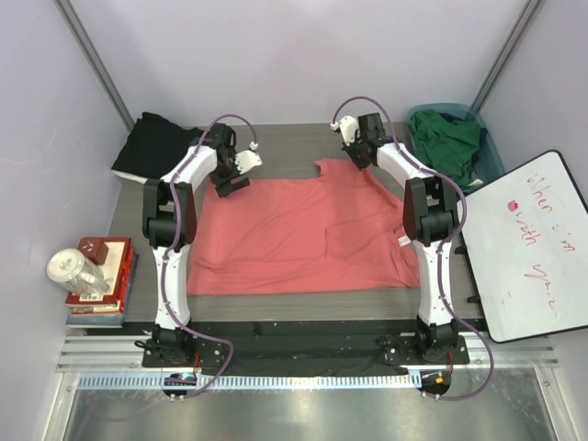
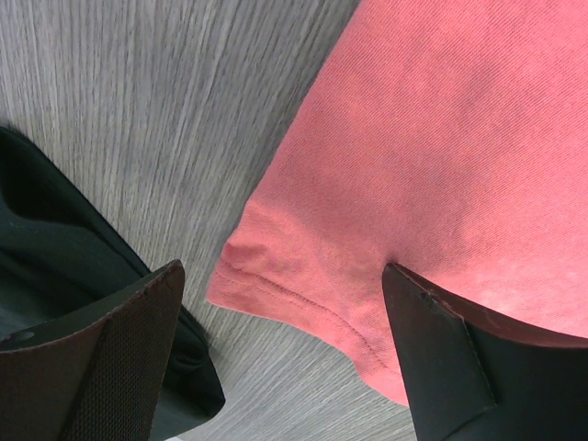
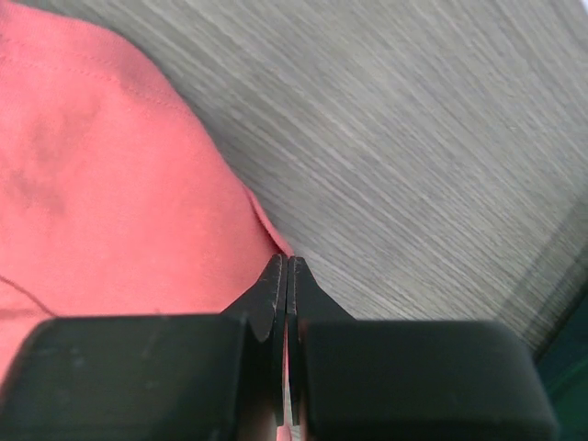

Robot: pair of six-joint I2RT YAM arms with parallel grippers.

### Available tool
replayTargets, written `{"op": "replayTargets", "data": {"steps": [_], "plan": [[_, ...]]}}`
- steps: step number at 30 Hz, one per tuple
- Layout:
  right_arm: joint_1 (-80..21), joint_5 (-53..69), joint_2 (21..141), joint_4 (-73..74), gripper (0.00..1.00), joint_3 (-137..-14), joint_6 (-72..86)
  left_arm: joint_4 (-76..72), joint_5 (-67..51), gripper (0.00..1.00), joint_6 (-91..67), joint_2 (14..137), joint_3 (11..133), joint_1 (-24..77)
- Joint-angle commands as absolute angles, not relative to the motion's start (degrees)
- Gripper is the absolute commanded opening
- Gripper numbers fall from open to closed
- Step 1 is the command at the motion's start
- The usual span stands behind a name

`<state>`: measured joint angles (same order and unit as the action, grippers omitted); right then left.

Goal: Fold and stack the t-shirts
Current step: Grap the side of the flattened tshirt furthest away from the robot with both arms

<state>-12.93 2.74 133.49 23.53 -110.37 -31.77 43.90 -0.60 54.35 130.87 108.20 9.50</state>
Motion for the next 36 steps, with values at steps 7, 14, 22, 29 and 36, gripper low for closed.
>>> {"op": "replayTargets", "data": {"steps": [7, 14, 22, 29, 36], "plan": [[-12.9, -16.8, 122.4, 4.6, 0.01, -101.8, -34.1, 41.7, -1.1, 0.88, 53.0, 128.7, 106.1, 10.5], [-13.2, -14.1, 123.1, 12.1, 0.01, -102.0, -35.2, 41.6, -1.1, 0.89, 53.2, 128.7, 106.1, 10.6], [-13.4, -15.9, 127.1, 16.5, 0.38, -105.5, -34.3, 40.9, -0.5, 0.88, 53.5, 128.3, 105.5, 10.7], [-11.6, -13.6, 133.8, 18.2, 0.49, -115.0, -24.5, 38.1, 1.4, 0.88, 53.3, 128.3, 105.8, 10.7], [-8.0, -12.0, 141.2, 21.3, 0.44, -123.5, -17.5, 37.1, 2.3, 0.88, 54.1, 127.0, 105.2, 10.6]]}}
